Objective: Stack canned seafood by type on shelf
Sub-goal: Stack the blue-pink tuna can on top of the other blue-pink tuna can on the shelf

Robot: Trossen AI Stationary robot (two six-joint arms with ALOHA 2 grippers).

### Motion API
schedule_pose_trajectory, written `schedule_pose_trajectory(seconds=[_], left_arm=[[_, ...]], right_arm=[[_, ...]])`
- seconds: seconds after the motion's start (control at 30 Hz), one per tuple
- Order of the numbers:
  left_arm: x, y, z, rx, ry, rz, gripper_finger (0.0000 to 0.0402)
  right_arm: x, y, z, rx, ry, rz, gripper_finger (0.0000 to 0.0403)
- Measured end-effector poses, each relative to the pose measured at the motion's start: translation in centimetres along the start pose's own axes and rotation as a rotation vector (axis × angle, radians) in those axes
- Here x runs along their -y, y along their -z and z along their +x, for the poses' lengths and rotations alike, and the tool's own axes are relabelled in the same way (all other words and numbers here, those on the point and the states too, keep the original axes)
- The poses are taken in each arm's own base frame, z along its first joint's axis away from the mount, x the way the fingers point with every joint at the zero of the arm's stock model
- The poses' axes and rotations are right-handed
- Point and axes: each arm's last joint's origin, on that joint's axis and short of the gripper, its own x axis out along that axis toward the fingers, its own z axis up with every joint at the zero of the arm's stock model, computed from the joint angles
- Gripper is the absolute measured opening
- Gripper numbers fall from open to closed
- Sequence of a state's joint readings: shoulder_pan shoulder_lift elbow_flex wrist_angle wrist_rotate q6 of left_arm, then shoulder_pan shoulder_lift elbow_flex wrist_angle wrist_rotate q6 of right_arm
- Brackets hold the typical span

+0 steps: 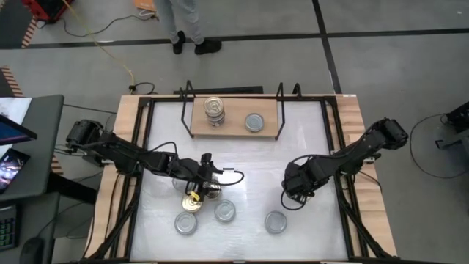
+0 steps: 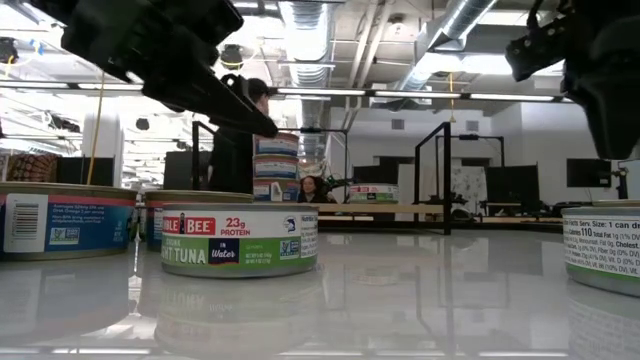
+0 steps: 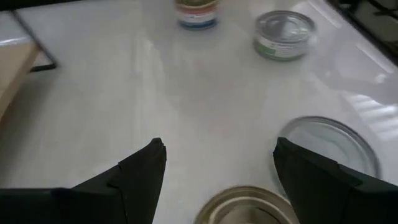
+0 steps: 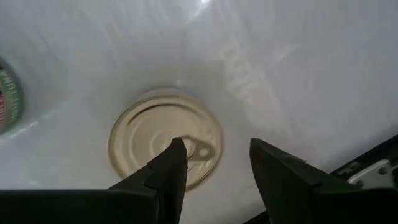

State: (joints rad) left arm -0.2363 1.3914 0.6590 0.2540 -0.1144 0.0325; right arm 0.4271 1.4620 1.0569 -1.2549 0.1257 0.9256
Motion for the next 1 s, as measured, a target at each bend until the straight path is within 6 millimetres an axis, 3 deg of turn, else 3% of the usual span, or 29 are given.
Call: schedule_pose_trajectory(seconds=[0.17,0.4,0.63,0.77,1.0], left_arm=[[1.4,-0.2,0.1,0.103,0.112,0.083,0.0285],[1.6,0.7,0.0,0.130,0.073,0.091,0.0285],[1.5,0.7,0.0,0.128,0.059,0.086,0.0285],[1.5,0.7,0.0,0.128,0.057,0.084,0.0285],[1.5,0.6,0.0,0.135,0.055,0.085,0.0285]], right_arm=[[0.3,-0.4,0.1,0.005,0.004,-0.019,0.0191],[0.1,0.0,0.1,0.005,0.008,-0.012,0.0178],[0.7,1.3,3.0,-0.093,0.040,0.031,0.0170],[0.7,1.5,3.7,-0.105,0.031,0.036,0.0165],[0.8,-0.4,4.0,0.052,0.016,0.046,0.0156]])
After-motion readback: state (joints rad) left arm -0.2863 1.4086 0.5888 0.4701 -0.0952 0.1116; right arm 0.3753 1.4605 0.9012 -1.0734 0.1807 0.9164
